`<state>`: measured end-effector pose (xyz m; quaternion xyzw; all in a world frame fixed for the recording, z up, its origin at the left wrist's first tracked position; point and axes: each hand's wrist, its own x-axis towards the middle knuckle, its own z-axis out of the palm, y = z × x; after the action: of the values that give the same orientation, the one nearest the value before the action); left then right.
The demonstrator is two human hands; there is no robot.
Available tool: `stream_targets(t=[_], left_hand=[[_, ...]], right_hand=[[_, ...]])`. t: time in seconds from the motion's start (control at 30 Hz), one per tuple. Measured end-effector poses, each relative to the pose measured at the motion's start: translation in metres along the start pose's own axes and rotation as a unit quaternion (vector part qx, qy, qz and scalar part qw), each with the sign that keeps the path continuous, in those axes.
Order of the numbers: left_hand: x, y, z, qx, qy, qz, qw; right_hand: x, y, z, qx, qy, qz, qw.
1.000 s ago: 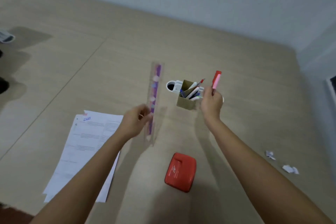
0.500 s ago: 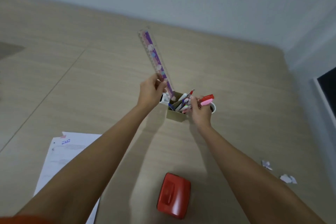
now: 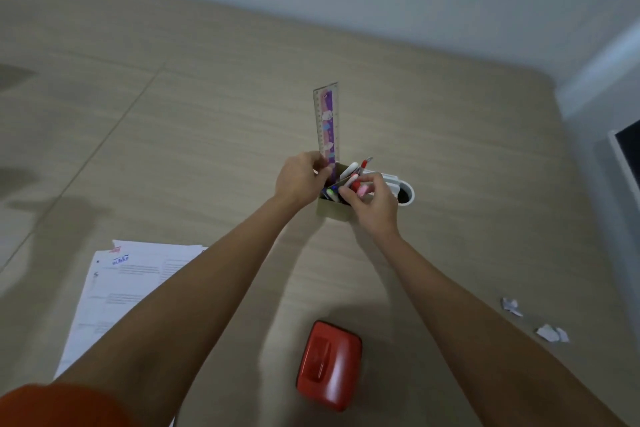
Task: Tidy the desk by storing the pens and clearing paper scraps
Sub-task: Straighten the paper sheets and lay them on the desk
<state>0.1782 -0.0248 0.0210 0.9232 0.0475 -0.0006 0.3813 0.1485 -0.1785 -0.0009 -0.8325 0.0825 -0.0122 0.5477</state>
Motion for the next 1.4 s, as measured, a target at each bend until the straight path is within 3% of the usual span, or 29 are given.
stream_targets(t=[0.2, 0.4, 0.5, 0.6, 0.73, 0.8, 0.9, 1.0, 1.17, 1.27, 1.33, 1.4], left_hand=[[-0.031, 0.002, -0.026, -0.062, 0.003, -0.022, 0.998], [-0.126, -0.063, -0.062, -0.076, 0.058, -0.144, 0.985], [-0.185, -0.126, -0.083, -0.037, 0.109, -0.273, 0.955], [-0.234, -0.187, -0.107, 0.039, 0.16, -0.394, 0.904], [-0.271, -0.245, -0.132, 0.079, 0.101, -0.499, 0.857], [-0.273, -0.258, -0.136, 0.099, 0.072, -0.495, 0.86], [-0.267, -0.261, -0.135, 0.014, 0.054, -0.467, 0.883], [-0.264, -0.264, -0.131, -0.027, 0.017, -0.427, 0.904], [-0.268, -0.266, -0.123, 0.034, -0.023, -0.426, 0.904], [-0.268, -0.266, -0.121, 0.022, -0.031, -0.386, 0.922], [-0.265, -0.265, -0.129, -0.117, -0.001, -0.366, 0.923], [-0.257, -0.259, -0.144, -0.298, 0.023, -0.335, 0.893]], right_hand=[[-0.02, -0.009, -0.015, -0.02, 0.009, -0.001, 1.0], [-0.074, -0.014, -0.014, -0.028, 0.077, -0.056, 0.995], [-0.114, -0.01, 0.009, -0.026, 0.007, -0.085, 0.996], [-0.154, 0.004, 0.039, -0.085, -0.125, -0.073, 0.986], [-0.203, 0.024, 0.085, -0.143, -0.3, 0.017, 0.943], [-0.22, 0.027, 0.111, -0.134, -0.333, 0.096, 0.928], [-0.235, 0.017, 0.143, -0.074, -0.344, 0.227, 0.908], [-0.239, 0.008, 0.166, -0.06, -0.328, 0.24, 0.912], [-0.248, 0.005, 0.179, -0.031, -0.282, 0.272, 0.92], [-0.252, -0.003, 0.181, -0.068, -0.249, 0.218, 0.941], [-0.25, -0.018, 0.178, -0.079, -0.217, 0.154, 0.961], [-0.243, -0.038, 0.169, -0.043, -0.22, 0.082, 0.971]])
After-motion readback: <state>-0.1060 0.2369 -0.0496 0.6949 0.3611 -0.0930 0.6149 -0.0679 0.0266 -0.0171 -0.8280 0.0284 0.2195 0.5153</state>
